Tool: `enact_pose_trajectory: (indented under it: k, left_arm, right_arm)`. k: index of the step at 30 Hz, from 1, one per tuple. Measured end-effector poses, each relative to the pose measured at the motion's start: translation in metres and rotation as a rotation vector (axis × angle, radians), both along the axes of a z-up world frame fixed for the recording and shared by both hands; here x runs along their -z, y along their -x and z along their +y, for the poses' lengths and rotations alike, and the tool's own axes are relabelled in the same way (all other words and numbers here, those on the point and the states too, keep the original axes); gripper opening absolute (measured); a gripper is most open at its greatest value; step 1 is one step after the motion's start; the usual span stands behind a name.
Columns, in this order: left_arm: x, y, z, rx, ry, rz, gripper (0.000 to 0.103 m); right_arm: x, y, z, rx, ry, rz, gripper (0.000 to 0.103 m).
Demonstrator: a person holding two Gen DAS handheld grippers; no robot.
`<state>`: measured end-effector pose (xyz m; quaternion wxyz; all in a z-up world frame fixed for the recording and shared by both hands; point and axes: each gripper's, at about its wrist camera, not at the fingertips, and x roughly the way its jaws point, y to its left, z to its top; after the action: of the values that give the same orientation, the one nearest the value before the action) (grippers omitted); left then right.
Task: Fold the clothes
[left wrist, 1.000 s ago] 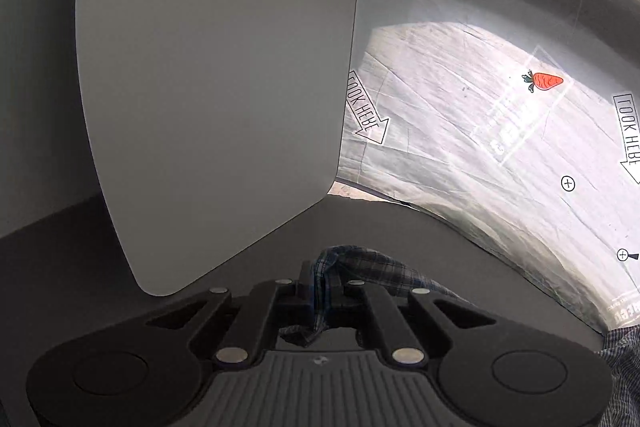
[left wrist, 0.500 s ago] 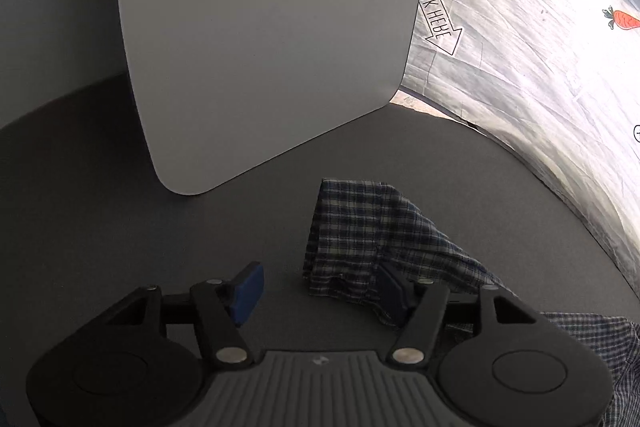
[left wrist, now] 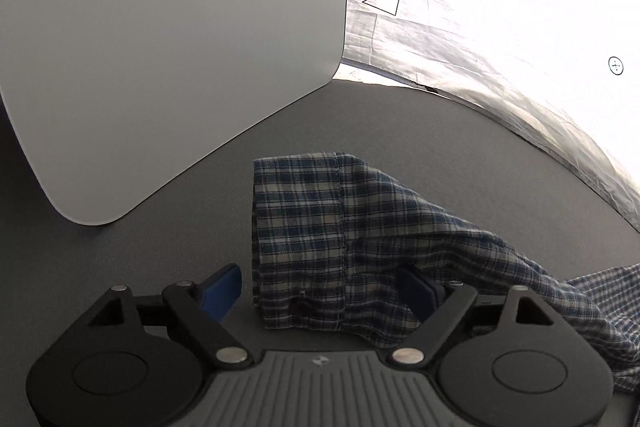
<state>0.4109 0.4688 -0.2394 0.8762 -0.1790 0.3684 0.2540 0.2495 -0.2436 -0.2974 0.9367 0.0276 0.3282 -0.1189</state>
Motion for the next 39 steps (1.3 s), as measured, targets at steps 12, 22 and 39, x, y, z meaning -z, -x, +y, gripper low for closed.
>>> enact_pose_trajectory:
  k: [12, 22, 39]
  left_arm:
    - [-0.04, -0.003, 0.0, -0.1, 0.11, 0.039, 0.007]
    - [-0.025, 0.052, 0.006, -0.284, 0.261, 0.286, 0.006]
    - [-0.042, 0.098, -0.167, 0.164, 0.292, 0.11, 0.071]
  right_arm:
    - [0.001, -0.003, -0.001, 0.012, 0.0, -0.001, 0.103]
    - [0.002, -0.005, -0.001, 0.013, 0.003, 0.0, 0.103]
    - [-0.006, -0.03, -0.003, 0.047, -0.055, 0.09, 0.103]
